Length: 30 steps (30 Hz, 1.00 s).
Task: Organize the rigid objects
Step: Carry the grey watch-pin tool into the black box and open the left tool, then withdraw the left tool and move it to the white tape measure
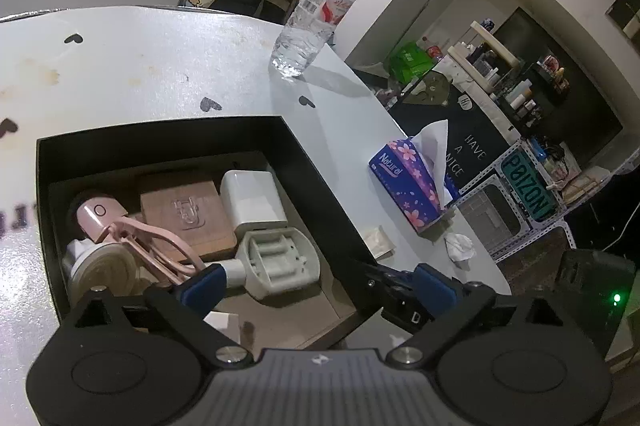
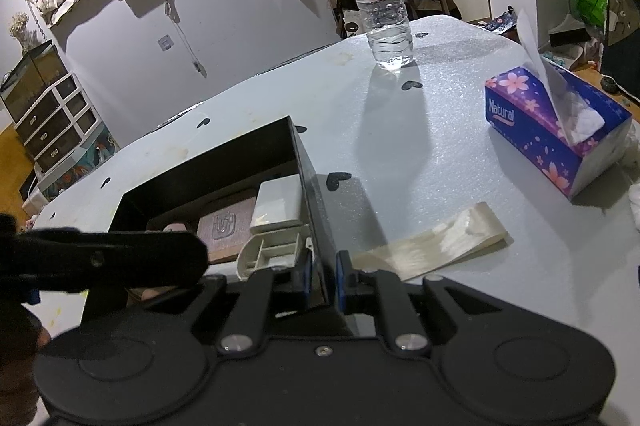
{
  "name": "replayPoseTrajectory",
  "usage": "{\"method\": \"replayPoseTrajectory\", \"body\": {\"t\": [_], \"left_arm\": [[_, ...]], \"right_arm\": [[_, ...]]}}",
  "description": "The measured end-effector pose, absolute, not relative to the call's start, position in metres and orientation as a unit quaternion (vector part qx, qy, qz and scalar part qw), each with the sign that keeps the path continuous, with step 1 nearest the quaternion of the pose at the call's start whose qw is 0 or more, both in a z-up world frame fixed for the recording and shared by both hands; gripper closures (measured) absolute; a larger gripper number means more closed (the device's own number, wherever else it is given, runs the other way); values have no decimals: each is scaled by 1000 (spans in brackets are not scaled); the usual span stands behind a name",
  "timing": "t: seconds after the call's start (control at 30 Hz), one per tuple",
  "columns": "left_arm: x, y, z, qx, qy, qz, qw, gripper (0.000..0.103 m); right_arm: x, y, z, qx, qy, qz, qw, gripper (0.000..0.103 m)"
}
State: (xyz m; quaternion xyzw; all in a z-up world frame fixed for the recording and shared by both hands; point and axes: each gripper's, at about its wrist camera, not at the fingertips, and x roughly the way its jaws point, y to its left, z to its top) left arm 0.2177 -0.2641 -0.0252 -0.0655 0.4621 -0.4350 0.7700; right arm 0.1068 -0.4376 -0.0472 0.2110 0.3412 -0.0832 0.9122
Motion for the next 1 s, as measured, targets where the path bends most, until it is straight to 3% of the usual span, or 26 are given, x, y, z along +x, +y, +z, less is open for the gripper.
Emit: {"method": "replayPoseTrajectory", "body": {"t": [1.0], "left_arm": [[188, -223, 19, -40, 394, -450, 801, 0]], "right_arm": [[107, -438, -47, 210, 341, -84, 912, 90]]}}
